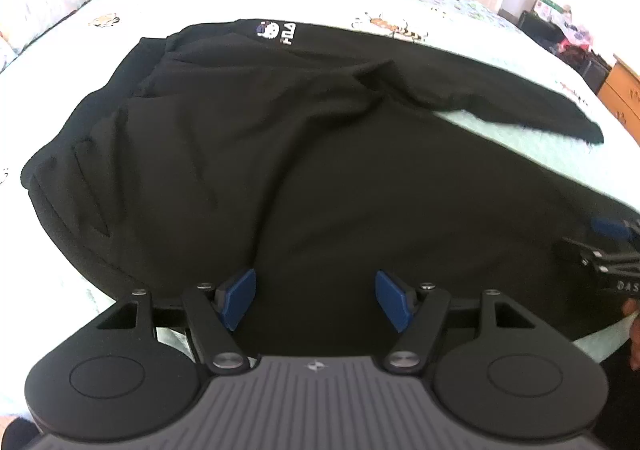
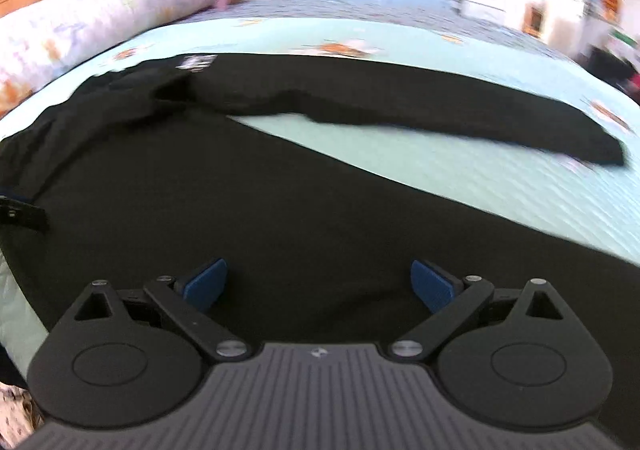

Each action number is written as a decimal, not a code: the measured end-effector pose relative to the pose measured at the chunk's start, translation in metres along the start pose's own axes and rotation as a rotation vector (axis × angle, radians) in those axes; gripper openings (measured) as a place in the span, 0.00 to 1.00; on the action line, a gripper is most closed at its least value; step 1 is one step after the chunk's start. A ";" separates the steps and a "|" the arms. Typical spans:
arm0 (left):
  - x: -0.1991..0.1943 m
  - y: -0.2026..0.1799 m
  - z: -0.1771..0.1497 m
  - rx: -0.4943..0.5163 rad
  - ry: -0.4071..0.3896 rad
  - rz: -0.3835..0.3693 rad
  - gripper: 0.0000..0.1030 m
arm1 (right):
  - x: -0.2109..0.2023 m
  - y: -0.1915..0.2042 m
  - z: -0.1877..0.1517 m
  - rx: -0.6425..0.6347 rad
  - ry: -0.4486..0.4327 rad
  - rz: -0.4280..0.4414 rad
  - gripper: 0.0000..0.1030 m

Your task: Fold clothes

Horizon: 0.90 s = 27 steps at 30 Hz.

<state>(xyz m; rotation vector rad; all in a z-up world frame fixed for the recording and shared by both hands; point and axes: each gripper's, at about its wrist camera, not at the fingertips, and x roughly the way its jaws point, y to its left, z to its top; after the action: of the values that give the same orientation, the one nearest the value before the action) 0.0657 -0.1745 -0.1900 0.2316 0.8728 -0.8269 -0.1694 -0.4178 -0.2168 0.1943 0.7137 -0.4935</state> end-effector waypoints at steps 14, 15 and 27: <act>0.011 0.055 0.006 -0.014 -0.043 0.108 0.70 | 0.074 0.103 0.060 -0.173 0.022 0.178 0.96; 0.003 0.057 0.001 -0.019 -0.050 0.106 0.70 | 0.076 0.104 0.053 -0.196 0.026 0.182 0.96; -0.042 0.160 0.011 -0.519 -0.189 0.091 0.69 | -0.006 0.059 0.004 0.116 0.002 0.173 0.96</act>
<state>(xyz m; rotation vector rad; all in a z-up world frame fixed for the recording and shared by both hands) 0.1730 -0.0490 -0.1741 -0.2568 0.8614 -0.5051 -0.1418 -0.3655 -0.2098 0.3619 0.6639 -0.3690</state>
